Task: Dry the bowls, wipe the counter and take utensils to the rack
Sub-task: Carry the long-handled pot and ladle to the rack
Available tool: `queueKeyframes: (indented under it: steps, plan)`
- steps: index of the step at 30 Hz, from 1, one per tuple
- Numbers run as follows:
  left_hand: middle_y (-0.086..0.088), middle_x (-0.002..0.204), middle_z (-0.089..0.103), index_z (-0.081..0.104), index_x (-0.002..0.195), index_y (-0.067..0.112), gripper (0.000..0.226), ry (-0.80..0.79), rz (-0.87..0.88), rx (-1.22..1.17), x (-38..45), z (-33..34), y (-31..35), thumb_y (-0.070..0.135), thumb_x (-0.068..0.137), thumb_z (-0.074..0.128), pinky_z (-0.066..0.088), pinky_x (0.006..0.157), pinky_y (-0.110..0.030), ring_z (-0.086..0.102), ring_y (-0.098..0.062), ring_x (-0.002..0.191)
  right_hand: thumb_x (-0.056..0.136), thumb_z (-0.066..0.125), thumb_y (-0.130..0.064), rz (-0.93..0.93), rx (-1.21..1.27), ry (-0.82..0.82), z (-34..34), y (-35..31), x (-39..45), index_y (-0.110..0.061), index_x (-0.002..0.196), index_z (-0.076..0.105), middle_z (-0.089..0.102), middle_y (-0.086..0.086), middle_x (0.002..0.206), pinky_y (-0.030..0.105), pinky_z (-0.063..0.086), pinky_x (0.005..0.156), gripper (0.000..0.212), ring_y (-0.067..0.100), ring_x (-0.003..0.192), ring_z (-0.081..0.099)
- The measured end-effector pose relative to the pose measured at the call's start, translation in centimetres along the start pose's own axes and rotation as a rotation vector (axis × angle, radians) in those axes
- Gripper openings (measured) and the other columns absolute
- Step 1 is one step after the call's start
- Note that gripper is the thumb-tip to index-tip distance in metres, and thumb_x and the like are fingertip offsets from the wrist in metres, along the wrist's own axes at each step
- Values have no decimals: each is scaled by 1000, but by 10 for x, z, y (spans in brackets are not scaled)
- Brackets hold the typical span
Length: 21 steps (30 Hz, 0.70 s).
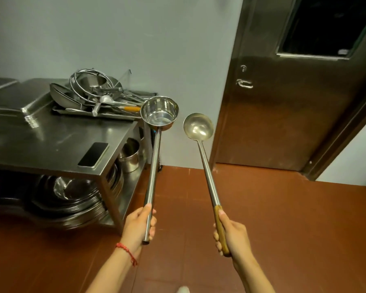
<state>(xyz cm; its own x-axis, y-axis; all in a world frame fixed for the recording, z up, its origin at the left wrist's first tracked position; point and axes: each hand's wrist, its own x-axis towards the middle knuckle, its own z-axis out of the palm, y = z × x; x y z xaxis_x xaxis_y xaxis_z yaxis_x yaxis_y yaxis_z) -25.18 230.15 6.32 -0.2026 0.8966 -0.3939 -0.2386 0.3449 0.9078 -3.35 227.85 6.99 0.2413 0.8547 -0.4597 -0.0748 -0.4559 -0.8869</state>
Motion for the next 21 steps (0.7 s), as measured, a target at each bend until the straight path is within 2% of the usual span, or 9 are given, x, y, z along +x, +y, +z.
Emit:
queueKeyframes:
  steps: [12, 21]
  plan:
    - [2, 37, 49, 56, 77, 4, 29, 120, 38, -78, 186, 88, 90, 26, 93, 47, 32, 27, -14, 40, -10, 25, 89, 52, -44, -10, -84, -149, 32, -127, 213, -5, 65, 61, 54, 6, 43, 21, 34, 33, 47, 20, 31, 44]
    - [2, 39, 48, 56, 81, 2, 29, 307, 80, -187, 299, 145, 134, 27, 93, 47, 32, 27, -14, 39, -10, 26, 90, 51, -46, -48, -212, -339, 57, -222, 378, -5, 68, 61, 55, 4, 44, 20, 35, 32, 48, 18, 32, 46]
